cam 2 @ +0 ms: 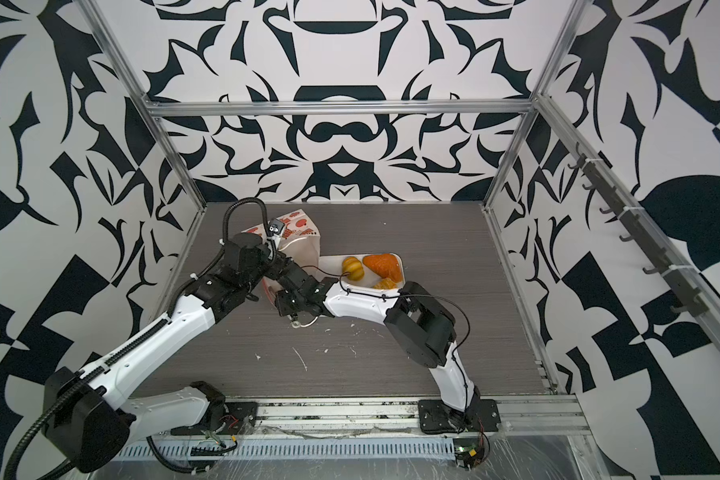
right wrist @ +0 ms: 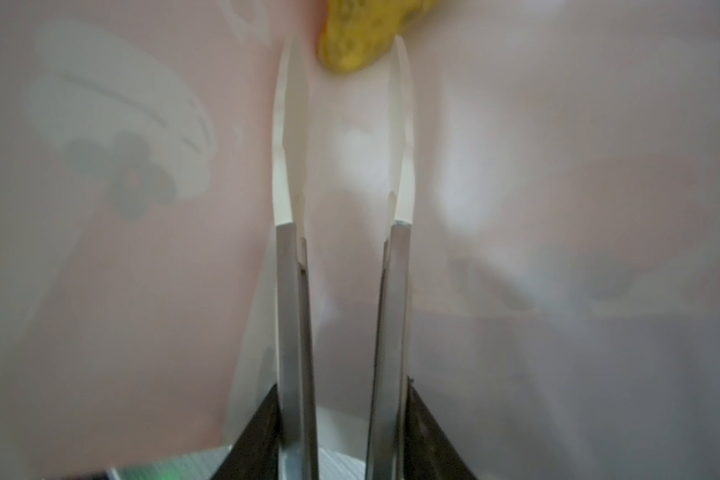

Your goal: Take the fake bread out of the paper bag

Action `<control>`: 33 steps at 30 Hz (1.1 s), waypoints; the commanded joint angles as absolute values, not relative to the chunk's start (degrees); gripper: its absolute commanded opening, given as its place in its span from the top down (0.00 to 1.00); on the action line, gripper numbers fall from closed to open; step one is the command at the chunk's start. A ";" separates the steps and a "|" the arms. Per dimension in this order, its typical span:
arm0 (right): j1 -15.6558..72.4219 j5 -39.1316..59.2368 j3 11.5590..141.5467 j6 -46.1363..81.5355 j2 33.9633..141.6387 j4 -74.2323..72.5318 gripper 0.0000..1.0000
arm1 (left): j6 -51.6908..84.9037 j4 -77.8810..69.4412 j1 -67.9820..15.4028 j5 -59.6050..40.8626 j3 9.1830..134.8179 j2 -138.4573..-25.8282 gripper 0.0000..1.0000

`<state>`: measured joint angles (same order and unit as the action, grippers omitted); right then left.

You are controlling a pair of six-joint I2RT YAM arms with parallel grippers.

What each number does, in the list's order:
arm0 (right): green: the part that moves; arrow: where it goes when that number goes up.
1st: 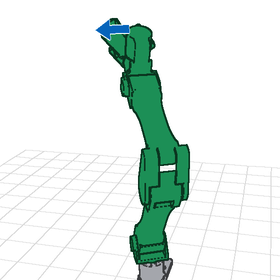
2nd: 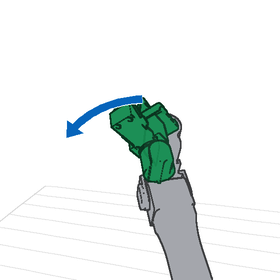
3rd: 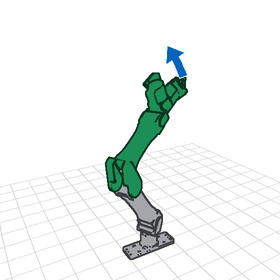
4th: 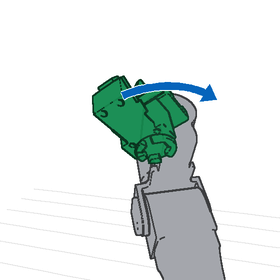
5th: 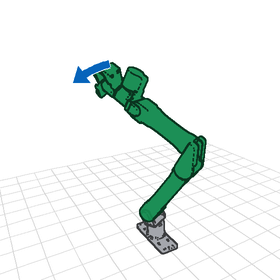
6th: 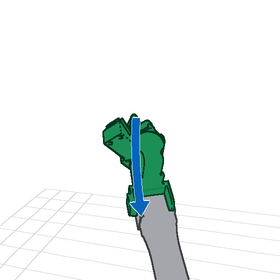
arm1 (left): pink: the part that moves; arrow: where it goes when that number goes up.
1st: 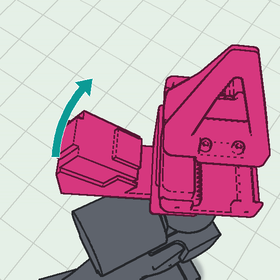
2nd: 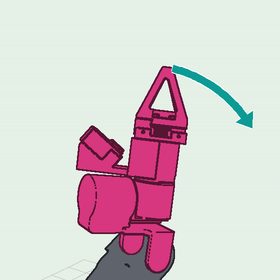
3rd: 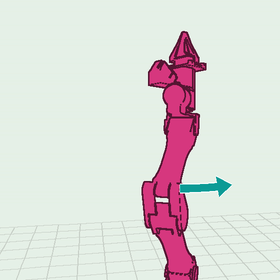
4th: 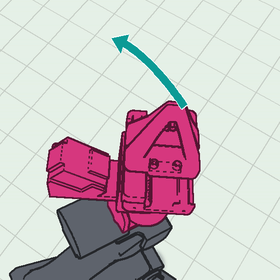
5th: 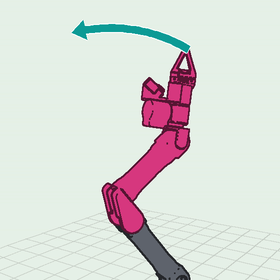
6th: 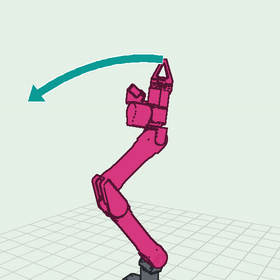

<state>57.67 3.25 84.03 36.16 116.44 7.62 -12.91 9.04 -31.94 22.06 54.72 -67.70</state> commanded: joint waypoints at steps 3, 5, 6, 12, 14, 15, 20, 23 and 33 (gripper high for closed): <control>57.22 3.81 82.36 37.26 114.65 5.00 0.56 | -10.95 6.22 -32.96 18.31 55.08 -64.63 1.00; 57.22 3.87 82.44 37.17 114.70 4.86 0.56 | -10.18 6.41 -32.83 17.46 55.11 -64.50 1.00; 57.13 3.87 82.23 37.26 114.71 4.50 0.56 | -9.81 6.80 -32.74 17.17 55.23 -64.49 1.00; 57.13 3.17 80.82 37.42 113.74 2.77 0.56 | -8.16 8.43 -30.51 13.91 55.46 -65.10 1.00; 57.13 3.03 80.52 37.45 113.78 2.26 0.56 | -6.97 8.53 -28.81 11.39 55.45 -65.18 1.00; 57.13 2.92 80.30 37.62 113.66 2.00 0.56 | -6.39 8.53 -27.99 10.18 55.45 -65.15 1.00; 57.13 2.75 79.05 37.81 113.17 -0.54 0.56 | -5.87 9.78 -26.42 7.50 56.37 -65.79 1.00; 57.13 2.66 79.42 37.61 113.18 -1.17 0.55 | -5.80 10.37 -26.28 6.60 57.03 -66.43 1.00; 57.04 4.52 84.64 37.18 116.42 -1.05 0.55 | -4.40 10.11 -26.28 4.24 57.63 -68.21 1.00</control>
<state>56.86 3.46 80.90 37.10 116.46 1.52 -6.13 12.25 -26.35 6.63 55.11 -68.16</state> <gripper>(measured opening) 0.448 0.056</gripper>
